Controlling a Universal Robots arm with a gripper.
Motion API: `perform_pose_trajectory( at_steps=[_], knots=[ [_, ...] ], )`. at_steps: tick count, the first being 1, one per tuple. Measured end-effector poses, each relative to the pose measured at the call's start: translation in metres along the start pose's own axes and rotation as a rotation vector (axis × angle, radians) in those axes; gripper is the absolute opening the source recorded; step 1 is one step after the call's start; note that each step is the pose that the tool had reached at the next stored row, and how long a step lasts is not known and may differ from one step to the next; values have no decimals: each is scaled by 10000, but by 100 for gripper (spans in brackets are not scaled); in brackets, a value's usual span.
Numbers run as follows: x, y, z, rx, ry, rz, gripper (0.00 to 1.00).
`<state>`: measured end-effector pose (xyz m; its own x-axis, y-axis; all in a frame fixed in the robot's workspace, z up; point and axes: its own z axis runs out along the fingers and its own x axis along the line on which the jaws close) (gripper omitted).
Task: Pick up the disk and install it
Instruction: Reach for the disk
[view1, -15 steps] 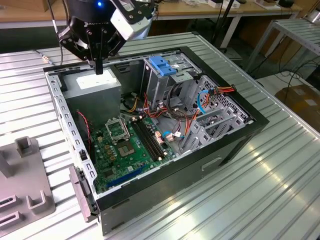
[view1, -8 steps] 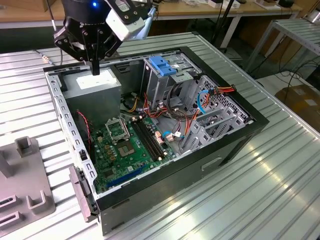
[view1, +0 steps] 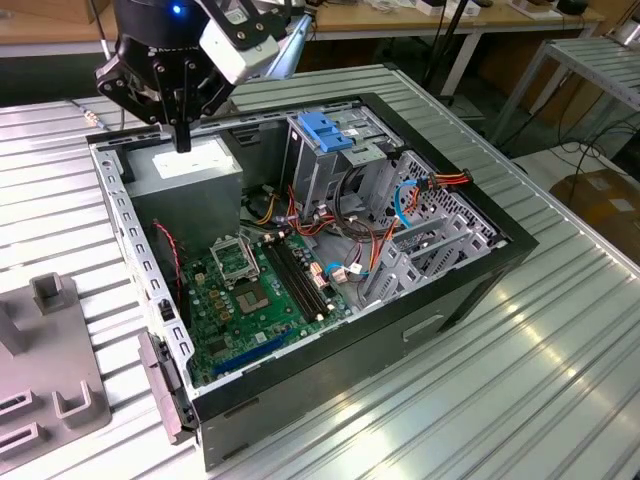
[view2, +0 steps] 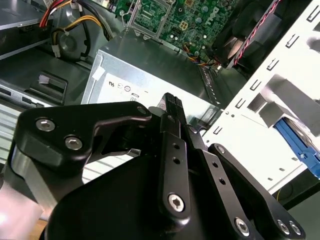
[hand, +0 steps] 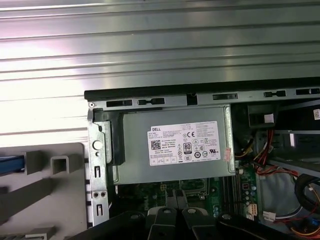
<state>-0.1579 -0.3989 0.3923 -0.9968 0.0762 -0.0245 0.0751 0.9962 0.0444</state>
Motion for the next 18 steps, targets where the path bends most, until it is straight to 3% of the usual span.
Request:
perform_pose_trajectory(
  at_steps=[13, 18],
  knots=[
    [143, -11, 2, 0, 0, 0, 10],
    [229, -18, 3, 1, 0, 0, 10]
  ],
)
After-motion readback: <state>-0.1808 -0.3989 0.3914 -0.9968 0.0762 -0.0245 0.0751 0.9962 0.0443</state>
